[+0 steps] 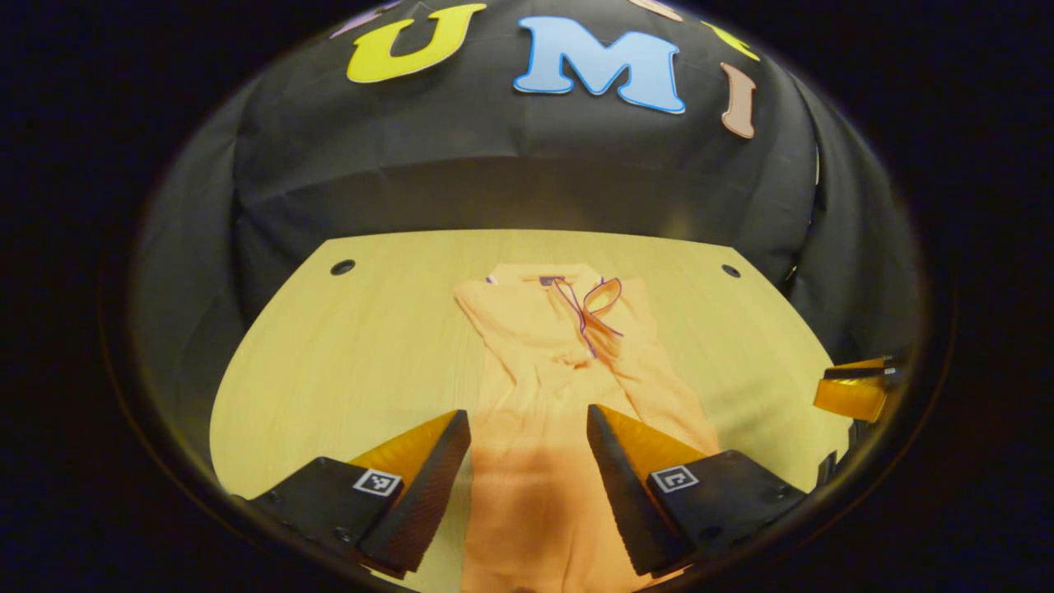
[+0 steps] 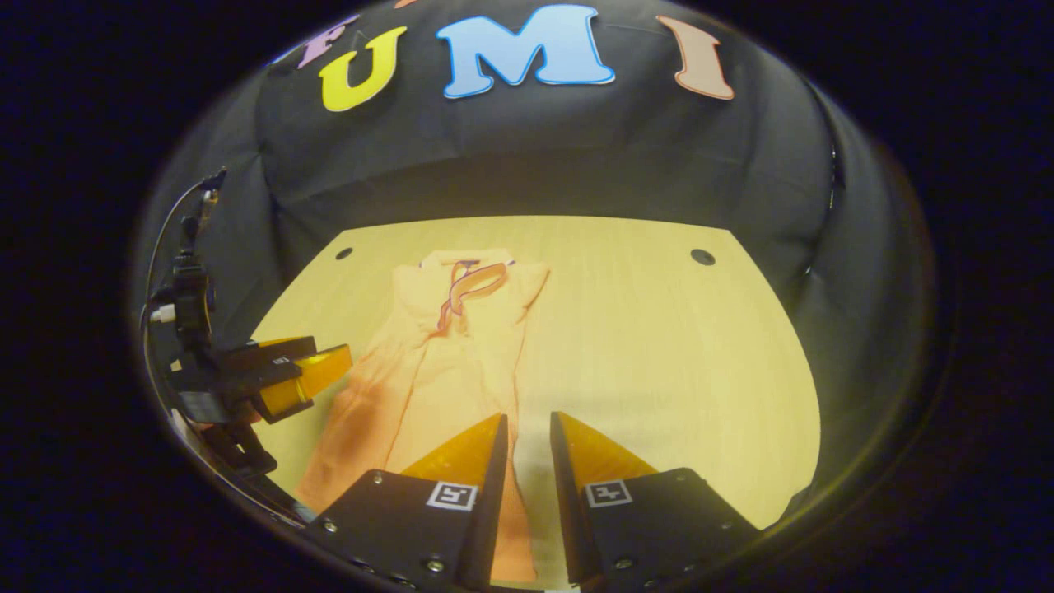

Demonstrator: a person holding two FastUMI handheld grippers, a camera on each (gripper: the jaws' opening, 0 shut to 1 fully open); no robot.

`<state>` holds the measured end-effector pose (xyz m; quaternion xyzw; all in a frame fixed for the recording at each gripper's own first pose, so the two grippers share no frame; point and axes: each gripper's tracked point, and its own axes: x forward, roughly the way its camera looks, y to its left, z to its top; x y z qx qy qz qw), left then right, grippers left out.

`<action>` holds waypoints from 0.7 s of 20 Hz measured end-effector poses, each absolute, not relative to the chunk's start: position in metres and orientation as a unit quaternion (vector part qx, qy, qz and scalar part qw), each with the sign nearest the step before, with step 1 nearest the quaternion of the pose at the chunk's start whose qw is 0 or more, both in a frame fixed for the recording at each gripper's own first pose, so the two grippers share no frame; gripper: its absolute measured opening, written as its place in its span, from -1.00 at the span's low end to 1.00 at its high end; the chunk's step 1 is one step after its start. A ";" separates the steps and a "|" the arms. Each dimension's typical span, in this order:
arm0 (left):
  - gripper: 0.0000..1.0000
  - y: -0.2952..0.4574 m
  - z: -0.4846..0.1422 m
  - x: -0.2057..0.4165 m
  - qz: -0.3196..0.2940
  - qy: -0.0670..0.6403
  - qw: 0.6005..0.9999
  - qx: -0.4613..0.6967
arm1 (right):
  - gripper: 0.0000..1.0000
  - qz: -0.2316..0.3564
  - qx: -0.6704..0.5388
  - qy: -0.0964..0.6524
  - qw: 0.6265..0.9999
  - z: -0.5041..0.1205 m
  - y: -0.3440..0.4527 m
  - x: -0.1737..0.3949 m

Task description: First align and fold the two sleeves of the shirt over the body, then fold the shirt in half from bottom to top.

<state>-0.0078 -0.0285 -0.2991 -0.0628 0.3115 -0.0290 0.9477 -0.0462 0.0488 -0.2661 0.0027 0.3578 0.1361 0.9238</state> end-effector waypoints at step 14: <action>0.90 -0.015 -0.368 -0.139 -0.023 0.425 0.904 -0.048 | 0.81 0.154 -0.008 0.517 0.842 -0.370 0.083 -0.129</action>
